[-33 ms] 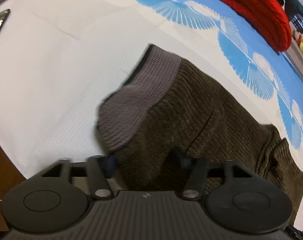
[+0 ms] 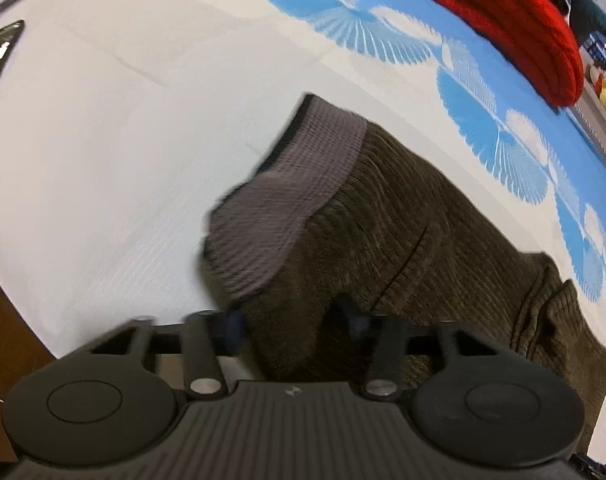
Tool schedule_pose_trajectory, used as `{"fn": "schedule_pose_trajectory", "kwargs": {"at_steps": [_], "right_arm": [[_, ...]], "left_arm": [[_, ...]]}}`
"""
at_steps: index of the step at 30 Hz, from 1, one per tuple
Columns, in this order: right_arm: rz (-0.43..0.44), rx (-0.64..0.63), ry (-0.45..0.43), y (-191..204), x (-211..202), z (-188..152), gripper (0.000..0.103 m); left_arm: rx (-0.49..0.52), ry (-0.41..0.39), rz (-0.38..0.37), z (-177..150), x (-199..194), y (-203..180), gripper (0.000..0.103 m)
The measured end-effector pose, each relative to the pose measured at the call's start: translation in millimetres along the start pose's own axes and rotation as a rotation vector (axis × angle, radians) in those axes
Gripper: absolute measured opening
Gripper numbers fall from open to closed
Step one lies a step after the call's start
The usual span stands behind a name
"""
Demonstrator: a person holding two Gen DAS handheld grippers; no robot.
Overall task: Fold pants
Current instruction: 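Grasp the grey striped waistband with the left gripper and lift it, then grasp the waistband with the right gripper while the left gripper releases it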
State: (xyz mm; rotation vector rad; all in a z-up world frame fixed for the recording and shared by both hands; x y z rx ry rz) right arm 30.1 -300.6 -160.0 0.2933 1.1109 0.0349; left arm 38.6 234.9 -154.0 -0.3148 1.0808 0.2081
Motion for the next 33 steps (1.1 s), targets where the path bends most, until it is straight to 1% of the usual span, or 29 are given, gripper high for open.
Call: {"fn": "schedule_pose_trajectory", "kwargs": {"at_steps": [1, 3, 4, 6, 8, 10, 12, 13, 16, 19, 21, 23, 25, 27, 29, 30, 31, 32, 33], "right_arm": [[-0.001, 0.006, -0.001, 0, 0, 1, 0.049], [-0.005, 0.021, -0.007, -1, 0, 2, 0.049], [-0.006, 0.033, -0.010, -2, -1, 3, 0.049], [-0.004, 0.062, -0.020, -4, -3, 7, 0.048], [-0.001, 0.095, -0.038, -10, -8, 11, 0.048], [0.006, 0.139, -0.061, -17, -13, 15, 0.048], [0.022, 0.188, -0.081, -29, -19, 20, 0.048], [0.028, 0.211, -0.093, -36, -21, 22, 0.048], [0.043, 0.269, -0.133, -57, -28, 28, 0.048], [0.075, 0.343, -0.171, -79, -33, 32, 0.048], [0.091, 0.411, -0.204, -98, -37, 34, 0.048], [0.100, 0.488, -0.233, -115, -41, 34, 0.048], [0.104, 0.586, -0.265, -137, -45, 33, 0.049], [0.112, 0.682, -0.287, -158, -47, 31, 0.049], [0.132, 0.743, -0.295, -170, -47, 27, 0.049], [0.144, 0.758, -0.293, -174, -47, 25, 0.049], [0.156, 0.760, -0.290, -175, -47, 23, 0.049], [0.175, 0.755, -0.281, -173, -46, 22, 0.050], [0.207, 0.741, -0.265, -170, -45, 22, 0.050]], "left_arm": [[-0.008, -0.012, -0.008, 0, -4, 2, 0.035], [0.022, -0.056, -0.022, 0, -14, -3, 0.029], [0.055, -0.087, -0.024, 1, -21, -8, 0.027], [0.160, -0.179, -0.034, 0, -40, -25, 0.024], [0.247, -0.269, -0.061, -1, -60, -46, 0.024], [0.299, -0.324, -0.073, -3, -77, -69, 0.023], [0.353, -0.354, -0.068, -4, -96, -104, 0.022], [0.377, -0.367, -0.078, -5, -105, -124, 0.022], [0.460, -0.412, -0.145, -12, -131, -194, 0.021], [0.580, -0.447, -0.234, -34, -150, -281, 0.019], [0.671, -0.448, -0.281, -63, -154, -336, 0.019], [0.779, -0.425, -0.309, -101, -144, -387, 0.019], [0.900, -0.399, -0.293, -145, -122, -427, 0.020], [1.018, -0.320, -0.271, -186, -87, -457, 0.023], [1.143, -0.204, -0.241, -216, -50, -473, 0.026], [1.177, -0.158, -0.220, -225, -38, -474, 0.027], [1.192, -0.149, -0.208, -229, -34, -470, 0.030], [1.201, -0.169, -0.218, -230, -36, -464, 0.032], [1.202, -0.183, -0.250, -227, -41, -456, 0.044]]}}
Point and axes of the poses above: each gripper's, at about its wrist camera, not at the fingertips, and x roughly the way its jaws point, y to its left, z to its top, the point moved 1 cm from there along x, roughly the way its jaws point, and after that the axes turned 13 degrees about x, right-handed, at the moved point
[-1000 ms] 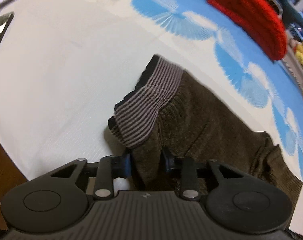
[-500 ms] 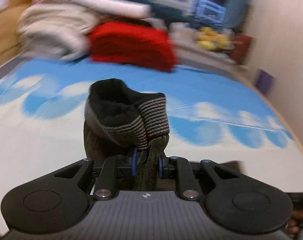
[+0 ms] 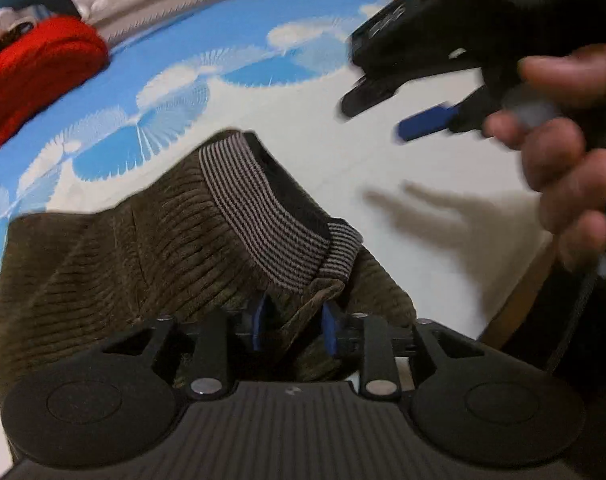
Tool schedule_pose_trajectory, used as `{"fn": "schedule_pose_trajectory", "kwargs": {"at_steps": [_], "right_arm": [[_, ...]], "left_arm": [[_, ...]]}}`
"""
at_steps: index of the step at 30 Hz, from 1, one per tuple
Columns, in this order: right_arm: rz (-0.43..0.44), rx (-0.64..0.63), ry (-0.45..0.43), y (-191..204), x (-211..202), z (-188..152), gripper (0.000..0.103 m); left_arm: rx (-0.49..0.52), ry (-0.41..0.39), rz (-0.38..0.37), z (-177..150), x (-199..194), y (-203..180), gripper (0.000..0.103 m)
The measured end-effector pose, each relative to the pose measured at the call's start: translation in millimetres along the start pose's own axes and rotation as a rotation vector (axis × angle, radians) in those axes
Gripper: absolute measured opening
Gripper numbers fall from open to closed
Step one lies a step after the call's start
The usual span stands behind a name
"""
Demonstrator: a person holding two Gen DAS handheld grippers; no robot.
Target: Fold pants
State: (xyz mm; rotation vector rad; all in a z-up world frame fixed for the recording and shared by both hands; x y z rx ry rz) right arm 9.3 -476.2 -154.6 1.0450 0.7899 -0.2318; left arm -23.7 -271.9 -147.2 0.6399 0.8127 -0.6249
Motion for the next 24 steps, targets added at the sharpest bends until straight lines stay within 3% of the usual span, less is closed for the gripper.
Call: {"fn": "schedule_pose_trajectory", "kwargs": {"at_steps": [1, 3, 6, 8, 11, 13, 15, 16, 18, 19, 21, 24], "right_arm": [[0.024, -0.008, 0.032, 2, 2, -3, 0.050], [0.073, -0.012, 0.113, 6, 11, -10, 0.055], [0.119, -0.008, 0.202, 15, 23, -16, 0.063], [0.132, -0.019, 0.237, 24, 26, -24, 0.067], [0.092, -0.083, 0.273, 40, 35, -37, 0.073], [0.054, -0.128, 0.299, 49, 44, -48, 0.078], [0.029, -0.169, 0.315, 57, 50, -57, 0.078], [0.026, -0.190, 0.315, 59, 51, -60, 0.075], [0.043, -0.235, 0.336, 65, 52, -68, 0.052], [0.035, -0.260, 0.315, 69, 50, -71, 0.046], [0.035, -0.344, 0.267, 79, 41, -75, 0.025], [0.116, -0.351, 0.187, 84, 18, -67, 0.012]], "left_arm": [[-0.016, -0.028, -0.030, -6, -9, 7, 0.058], [-0.068, -0.094, -0.070, -22, -32, 24, 0.068], [-0.106, -0.154, -0.072, -39, -59, 60, 0.068], [-0.145, -0.171, -0.021, -52, -68, 92, 0.068], [-0.260, -0.151, 0.048, -76, -70, 135, 0.054], [-0.328, -0.084, 0.016, -94, -55, 153, 0.025], [-0.295, 0.019, 0.007, -112, -31, 152, 0.016], [-0.264, 0.039, 0.021, -119, -22, 147, 0.016], [-0.217, -0.012, 0.066, -124, -21, 134, 0.016], [-0.214, -0.020, 0.079, -123, -20, 131, 0.016], [-0.235, -0.029, 0.094, -121, -17, 130, 0.016], [-0.257, -0.073, 0.080, -119, -28, 128, 0.017]]}}
Point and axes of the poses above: each gripper's, at about its wrist camera, not at the fingertips, and x roughly the way its jaws point, y to its left, z to its top, the point moved 1 cm from there along x, roughly the way its jaws point, and after that the axes turned 13 degrees about x, right-handed, at the moved point
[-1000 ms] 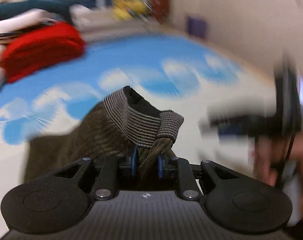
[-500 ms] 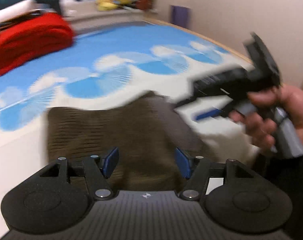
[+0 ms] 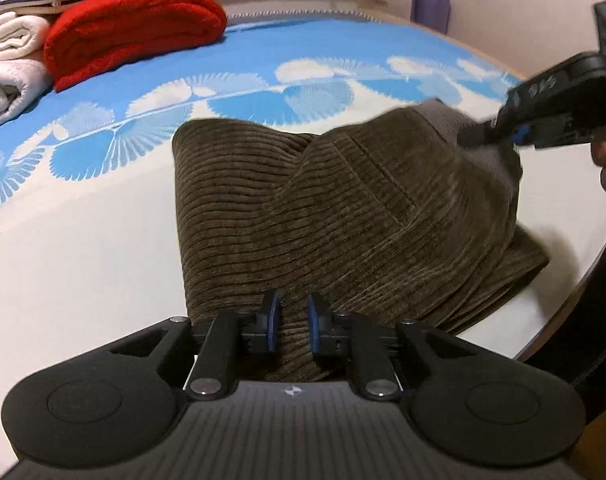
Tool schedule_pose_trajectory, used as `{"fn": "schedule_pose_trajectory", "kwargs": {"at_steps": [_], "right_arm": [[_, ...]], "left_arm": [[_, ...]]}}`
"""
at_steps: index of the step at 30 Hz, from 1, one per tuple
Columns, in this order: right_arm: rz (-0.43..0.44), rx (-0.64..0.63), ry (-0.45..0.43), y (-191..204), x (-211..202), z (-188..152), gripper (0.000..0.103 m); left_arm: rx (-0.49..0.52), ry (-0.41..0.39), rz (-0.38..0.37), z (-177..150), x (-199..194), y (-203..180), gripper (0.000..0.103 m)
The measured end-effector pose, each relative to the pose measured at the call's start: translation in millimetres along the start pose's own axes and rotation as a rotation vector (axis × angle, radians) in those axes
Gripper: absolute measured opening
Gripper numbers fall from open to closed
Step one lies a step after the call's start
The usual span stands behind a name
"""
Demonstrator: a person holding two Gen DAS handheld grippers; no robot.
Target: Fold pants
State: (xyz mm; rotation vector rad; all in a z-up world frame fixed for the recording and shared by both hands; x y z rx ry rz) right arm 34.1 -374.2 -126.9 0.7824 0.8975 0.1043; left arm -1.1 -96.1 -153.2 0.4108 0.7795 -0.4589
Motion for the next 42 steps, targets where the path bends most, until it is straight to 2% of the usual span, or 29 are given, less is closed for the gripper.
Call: {"fn": "schedule_pose_trajectory", "kwargs": {"at_steps": [3, 5, 7, 9, 11, 14, 15, 17, 19, 20, 22, 24, 25, 27, 29, 32, 34, 37, 39, 41, 42], "right_arm": [[0.105, -0.008, -0.132, -2, -40, 7, 0.011], [0.106, -0.049, -0.194, -5, -57, 8, 0.011], [0.004, -0.011, -0.148, -21, -46, 11, 0.010], [-0.182, 0.105, -0.004, -50, -9, 11, 0.012], [-0.178, 0.144, 0.003, -56, -2, 15, 0.013], [-0.174, 0.046, -0.078, -40, -21, 17, 0.014], [-0.182, 0.031, -0.132, -37, -29, 18, 0.020], [-0.144, -0.039, -0.229, -28, -48, 18, 0.020], [-0.068, -0.113, -0.273, -20, -58, 17, 0.020], [-0.026, -0.141, -0.249, -17, -56, 16, 0.020], [0.018, -0.177, -0.119, -15, -39, 11, 0.019], [-0.114, -0.244, 0.056, -18, -8, -3, 0.019], [-0.157, -0.274, 0.087, -20, 1, -9, 0.019], [-0.163, -0.318, 0.078, -15, 1, -10, 0.018], [-0.152, -0.290, 0.084, -19, 1, -7, 0.017], [-0.104, -0.242, 0.085, -20, 1, 0, 0.016], [-0.087, -0.216, 0.068, -22, -5, 2, 0.016], [-0.054, -0.220, -0.032, -13, -20, 4, 0.021], [-0.037, -0.208, -0.109, -11, -28, 8, 0.040], [-0.064, -0.180, -0.104, -15, -20, 13, 0.042], [-0.120, -0.178, -0.053, -19, -9, 13, 0.041]], "left_arm": [[-0.008, -0.063, -0.023, 5, -22, -3, 0.024], [0.003, -0.069, -0.037, 10, -21, -9, 0.026], [0.062, -0.013, -0.053, 10, -4, -20, 0.025], [0.146, 0.008, -0.028, 9, 6, -34, 0.026], [0.195, 0.023, -0.016, 16, 7, -38, 0.026], [0.162, 0.041, -0.072, 31, 3, -23, 0.030], [0.155, 0.022, -0.075, 38, -1, -18, 0.033], [0.158, -0.036, -0.049, 51, -8, -11, 0.035], [0.134, -0.072, -0.023, 70, -10, 3, 0.035], [0.114, -0.088, -0.012, 80, -7, 10, 0.035], [0.083, -0.105, 0.010, 98, 2, 22, 0.035], [0.048, -0.091, 0.037, 112, 21, 36, 0.032], [0.023, -0.066, 0.051, 117, 35, 44, 0.027], [-0.007, 0.036, 0.080, 121, 70, 61, 0.023], [-0.010, 0.154, 0.069, 112, 111, 71, 0.023], [0.146, 0.143, 0.108, 117, 114, 55, 0.024], [0.172, 0.124, 0.121, 121, 96, 52, 0.027], [0.053, 0.033, 0.069, 112, 52, 65, 0.032], [-0.021, 0.005, 0.014, 101, 32, 71, 0.031], [-0.042, 0.049, -0.029, 83, 32, 67, 0.031], [-0.017, 0.112, -0.046, 71, 45, 60, 0.031]]}}
Point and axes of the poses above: each gripper's, at about its wrist camera, not at the fingertips, and x roughly the way its jaws point, y to its left, z to its top, the point moved 1 cm from there along x, roughly the way its jaws point, and after that the axes turned 13 degrees about x, right-handed, at the moved point
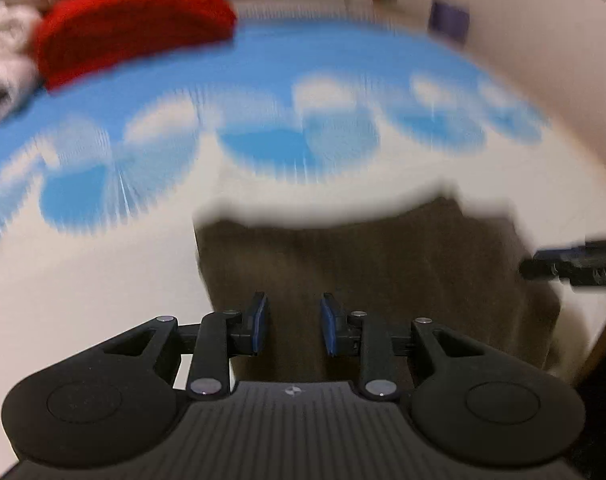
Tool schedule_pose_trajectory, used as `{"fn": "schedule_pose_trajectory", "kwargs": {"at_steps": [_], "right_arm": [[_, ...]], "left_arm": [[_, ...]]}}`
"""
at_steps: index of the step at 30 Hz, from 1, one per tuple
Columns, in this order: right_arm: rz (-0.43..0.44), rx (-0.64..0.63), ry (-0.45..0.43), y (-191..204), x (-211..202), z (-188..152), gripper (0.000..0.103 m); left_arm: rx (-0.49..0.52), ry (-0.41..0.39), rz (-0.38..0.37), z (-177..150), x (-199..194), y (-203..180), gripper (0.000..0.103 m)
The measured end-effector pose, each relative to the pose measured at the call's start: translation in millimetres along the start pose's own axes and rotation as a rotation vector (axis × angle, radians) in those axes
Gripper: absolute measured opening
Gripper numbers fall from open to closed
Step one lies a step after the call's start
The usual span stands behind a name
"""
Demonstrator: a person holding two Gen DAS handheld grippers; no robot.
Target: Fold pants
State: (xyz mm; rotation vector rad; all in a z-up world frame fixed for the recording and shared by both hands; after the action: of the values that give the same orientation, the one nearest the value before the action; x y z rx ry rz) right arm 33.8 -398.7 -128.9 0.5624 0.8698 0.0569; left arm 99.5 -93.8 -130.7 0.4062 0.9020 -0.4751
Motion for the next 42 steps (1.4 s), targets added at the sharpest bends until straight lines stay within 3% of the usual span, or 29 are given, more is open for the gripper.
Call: {"fn": "schedule_pose_trajectory", "kwargs": {"at_steps": [1, 2, 4, 5, 9, 11, 13, 14, 15, 16, 21, 24, 27, 29, 33, 35, 37, 42], "right_arm": [[-0.068, -0.011, 0.060, -2, 13, -4, 0.043], [-0.115, -0.008, 0.098, -7, 22, -9, 0.053], [-0.083, 0.044, 0.091, -9, 19, -3, 0.051], [-0.066, 0.056, 0.076, -9, 15, -1, 0.051], [-0.028, 0.107, -0.002, -12, -4, -1, 0.051], [-0.002, 0.104, -0.006, -15, -10, -2, 0.053], [-0.009, 0.067, 0.038, -12, -7, -9, 0.054], [-0.038, 0.037, 0.084, -11, -3, -16, 0.055], [-0.070, 0.013, 0.124, -11, 3, -22, 0.064], [-0.089, 0.006, 0.140, -12, 8, -26, 0.066], [-0.032, 0.081, 0.056, -21, -12, -20, 0.064], [-0.076, 0.100, 0.116, -27, -3, -27, 0.068], [-0.074, 0.112, 0.140, -26, 3, -30, 0.072], [-0.073, 0.127, 0.118, -25, -1, -28, 0.071], [-0.043, 0.173, 0.033, -21, -15, -23, 0.069], [-0.022, 0.186, 0.012, -20, -17, -19, 0.070], [-0.014, 0.193, 0.009, -17, -14, -17, 0.073], [-0.045, 0.201, 0.053, -13, 3, -14, 0.076]], "left_arm": [[0.051, 0.043, -0.003, -10, 15, -9, 0.034], [0.123, 0.052, 0.029, -19, 23, -18, 0.035], [0.190, 0.035, 0.073, -18, 13, -29, 0.035], [0.176, 0.031, 0.087, -13, 2, -31, 0.034], [0.112, -0.084, 0.017, -17, -47, -32, 0.036], [0.110, -0.063, -0.051, -33, -51, -35, 0.035], [0.155, 0.027, -0.093, -56, -30, -44, 0.036], [0.200, 0.001, -0.066, -65, -26, -51, 0.036], [0.237, -0.036, -0.045, -70, -26, -57, 0.036], [0.247, -0.041, -0.031, -70, -27, -60, 0.036], [0.140, -0.045, 0.010, -61, -46, -56, 0.037], [0.013, -0.011, -0.013, -75, -41, -45, 0.037], [0.066, 0.011, 0.010, -69, -45, -52, 0.037], [0.027, 0.030, 0.002, -56, -57, -47, 0.038], [-0.002, -0.044, 0.030, -38, -91, -31, 0.053], [-0.019, -0.073, 0.037, -27, -104, -18, 0.058], [-0.048, -0.086, 0.022, -19, -112, -4, 0.069], [-0.146, -0.079, -0.028, 1, -108, 33, 0.075]]}}
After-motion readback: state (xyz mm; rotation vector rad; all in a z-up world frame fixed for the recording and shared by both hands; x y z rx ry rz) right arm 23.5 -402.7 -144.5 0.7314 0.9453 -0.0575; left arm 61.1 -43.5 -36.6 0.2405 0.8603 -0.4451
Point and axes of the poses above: each gripper's, at about its wrist camera, not at the fingertips, and x roughly the way its jaws point, y to its left, z to its top, the point moved 1 cm from there along x, roughly the way its jaws point, and after that the axes turned 13 degrees about x, right-handed, at the moved point
